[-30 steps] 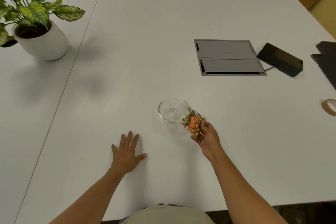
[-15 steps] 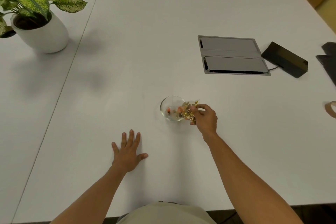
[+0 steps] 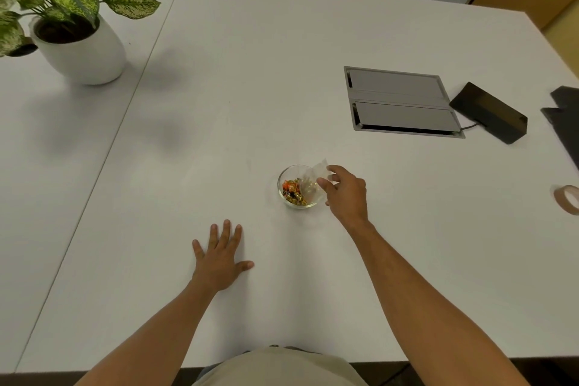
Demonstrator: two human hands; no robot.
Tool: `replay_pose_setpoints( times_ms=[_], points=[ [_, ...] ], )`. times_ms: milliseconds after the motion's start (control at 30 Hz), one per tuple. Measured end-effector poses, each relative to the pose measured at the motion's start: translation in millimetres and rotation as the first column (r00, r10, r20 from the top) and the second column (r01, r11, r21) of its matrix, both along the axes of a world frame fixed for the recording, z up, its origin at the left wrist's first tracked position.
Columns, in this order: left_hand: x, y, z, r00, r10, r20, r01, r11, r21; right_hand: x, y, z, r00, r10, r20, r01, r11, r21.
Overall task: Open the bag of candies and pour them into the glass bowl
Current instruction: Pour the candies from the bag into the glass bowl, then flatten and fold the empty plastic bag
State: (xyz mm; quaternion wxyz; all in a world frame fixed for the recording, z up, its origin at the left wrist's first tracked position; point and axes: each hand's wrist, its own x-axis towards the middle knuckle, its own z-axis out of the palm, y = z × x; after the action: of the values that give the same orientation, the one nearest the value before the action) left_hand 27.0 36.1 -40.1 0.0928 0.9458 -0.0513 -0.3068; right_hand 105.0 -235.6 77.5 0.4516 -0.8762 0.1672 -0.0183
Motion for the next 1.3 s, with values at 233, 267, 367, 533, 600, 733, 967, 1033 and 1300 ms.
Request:
replay_pose_setpoints(
  times_ms=[233,267,367,533,600,733,967,1033,1300],
  points=[
    [1.1,-4.1,8.9,1.0,0.007,-0.006,-0.007,1.0,0.011,-3.6,-4.3,10.1,0.993,-0.087,0.084,0.075,0.988,0.135],
    [2.1,-5.0,10.7,1.0,0.018,-0.011,-0.017,1.0,0.012,-5.7,-6.0,10.1,0.988,-0.132,0.082,0.113,0.973,0.201],
    [4.4,-10.6,17.5,0.999,0.041,0.024,-0.042,0.999,0.01,-18.9,-8.8,6.7,0.961,-0.277,0.012,0.245,0.869,0.429],
    [3.9,-38.6,41.0,0.934,0.349,0.074,-0.261,0.811,-0.523,-50.8,-2.0,-9.5,0.921,-0.358,-0.154,0.357,0.614,0.704],
    [3.4,-51.6,57.5,0.885,0.445,-0.133,-0.398,0.578,-0.712,-64.1,4.6,-15.4,0.909,-0.36,-0.212,0.388,0.541,0.746],
    [3.1,-72.7,80.6,0.84,0.45,-0.302,-0.476,0.349,-0.807,-89.1,19.2,-23.3,0.916,-0.324,-0.237,0.376,0.486,0.789],
    [1.2,-82.8,94.0,0.666,0.609,-0.431,-0.566,0.037,-0.823,-115.7,33.1,-25.4,0.951,-0.196,-0.239,0.307,0.51,0.803],
    [-0.5,-83.1,97.1,0.626,0.626,-0.465,-0.571,-0.038,-0.82,-120.9,34.7,-27.2,0.954,-0.169,-0.248,0.3,0.515,0.803],
    [-10.4,-82.5,109.0,0.577,0.614,-0.538,-0.553,-0.191,-0.811,-136.3,35.5,-24.8,0.973,0.068,-0.218,0.17,0.421,0.891]
  ],
)
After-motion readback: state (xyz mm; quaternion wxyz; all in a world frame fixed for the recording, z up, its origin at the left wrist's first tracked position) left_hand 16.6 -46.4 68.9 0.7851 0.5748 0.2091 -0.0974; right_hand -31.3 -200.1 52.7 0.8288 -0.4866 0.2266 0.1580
